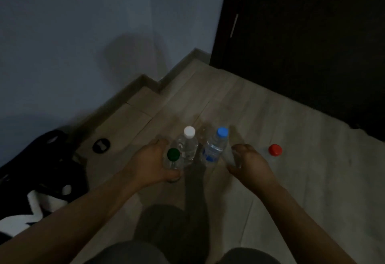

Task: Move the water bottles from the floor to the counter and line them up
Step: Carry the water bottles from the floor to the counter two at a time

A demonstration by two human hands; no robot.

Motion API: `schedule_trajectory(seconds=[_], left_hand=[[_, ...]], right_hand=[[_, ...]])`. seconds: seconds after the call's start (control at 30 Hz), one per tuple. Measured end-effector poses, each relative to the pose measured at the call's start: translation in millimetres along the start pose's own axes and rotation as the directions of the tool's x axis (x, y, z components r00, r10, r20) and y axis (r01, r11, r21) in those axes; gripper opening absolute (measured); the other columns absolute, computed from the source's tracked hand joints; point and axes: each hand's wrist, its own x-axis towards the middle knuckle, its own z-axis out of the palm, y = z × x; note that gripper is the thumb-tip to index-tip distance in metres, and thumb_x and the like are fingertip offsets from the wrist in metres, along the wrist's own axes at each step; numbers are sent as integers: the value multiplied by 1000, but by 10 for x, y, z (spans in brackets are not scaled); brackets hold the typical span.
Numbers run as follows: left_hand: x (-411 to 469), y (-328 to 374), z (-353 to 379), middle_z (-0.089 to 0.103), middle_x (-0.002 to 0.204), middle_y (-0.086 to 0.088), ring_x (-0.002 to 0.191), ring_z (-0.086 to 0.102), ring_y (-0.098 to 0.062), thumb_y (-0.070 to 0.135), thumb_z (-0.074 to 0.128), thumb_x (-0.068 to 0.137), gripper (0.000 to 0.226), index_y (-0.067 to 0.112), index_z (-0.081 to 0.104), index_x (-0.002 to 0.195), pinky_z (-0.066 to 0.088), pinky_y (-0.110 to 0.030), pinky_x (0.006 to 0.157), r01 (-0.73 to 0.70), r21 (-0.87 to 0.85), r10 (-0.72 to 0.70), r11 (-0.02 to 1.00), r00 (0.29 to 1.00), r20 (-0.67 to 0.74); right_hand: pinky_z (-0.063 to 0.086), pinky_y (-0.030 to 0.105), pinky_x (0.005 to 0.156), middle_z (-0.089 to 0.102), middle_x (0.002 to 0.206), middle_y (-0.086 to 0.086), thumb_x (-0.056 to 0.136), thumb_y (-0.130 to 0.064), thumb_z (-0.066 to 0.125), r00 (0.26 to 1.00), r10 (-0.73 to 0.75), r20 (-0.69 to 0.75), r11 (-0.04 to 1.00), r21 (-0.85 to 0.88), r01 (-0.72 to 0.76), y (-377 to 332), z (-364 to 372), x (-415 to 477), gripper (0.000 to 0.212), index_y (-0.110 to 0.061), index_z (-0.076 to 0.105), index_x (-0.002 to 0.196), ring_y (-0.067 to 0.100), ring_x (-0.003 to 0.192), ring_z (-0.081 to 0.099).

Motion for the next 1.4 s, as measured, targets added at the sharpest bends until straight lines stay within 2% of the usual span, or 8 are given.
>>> schedule_trajectory(seconds=[0.13,0.27,0.4,0.53,0.8,1.0,1.1,1.4], left_hand=[[49,-104,135,45,100,26,84,47,11,60,78,58,71,39,44,117,32,-5,67,-57,-75,59,996,998,17],[132,-226,335,56,111,20,98,57,1,54,81,60,70,39,48,120,50,-19,82,-52,-145,57,988,998,32],[213,-390,532,50,112,23,99,52,-1,60,79,56,75,41,47,122,43,-15,81,-34,-126,26,991,998,-62],[263,-473,616,57,119,16,105,57,-5,70,67,48,87,39,50,127,49,-31,93,-26,-134,18,991,998,-62],[364,-457,674,61,109,18,100,60,-2,60,78,55,77,36,52,123,47,-17,78,8,-266,-24,964,998,-59],[305,-430,689,65,107,16,98,63,0,50,83,58,71,37,53,121,52,-27,86,-7,-372,-16,928,998,-59],[285,-413,708,65,100,17,90,62,7,38,86,64,58,39,54,112,48,-12,73,-13,-386,-17,922,997,-74],[238,-355,633,70,87,3,79,67,0,16,88,65,41,32,62,92,50,-8,64,-7,-488,-77,873,985,-151]], right_hand=[[49,27,91,51,136,3,84,-35,71,999,1,-43,998,57,2,93,251,117,66,-21,40,140,16,113,57],[44,20,79,57,128,4,81,-35,75,993,63,-98,979,200,-43,245,503,239,70,-18,40,139,10,104,56],[40,11,71,56,130,2,79,-35,76,990,55,-132,964,266,-18,365,759,309,74,-19,39,140,4,98,51],[51,28,88,53,132,3,78,-34,77,989,82,-125,911,413,-24,381,824,410,78,-18,36,143,12,109,54],[44,9,69,53,103,-28,79,-28,76,989,57,-134,754,656,46,218,882,779,61,-39,39,125,-9,91,54],[52,38,96,62,123,-6,77,-22,76,978,94,-184,700,711,66,173,1032,850,59,-20,49,130,9,112,61],[52,36,96,62,120,-8,78,-23,75,969,95,-229,709,699,96,181,1060,826,56,-20,50,128,4,110,61],[52,23,88,65,109,-13,75,-18,76,917,139,-374,660,725,195,95,1063,607,47,-25,55,117,-4,104,63]])
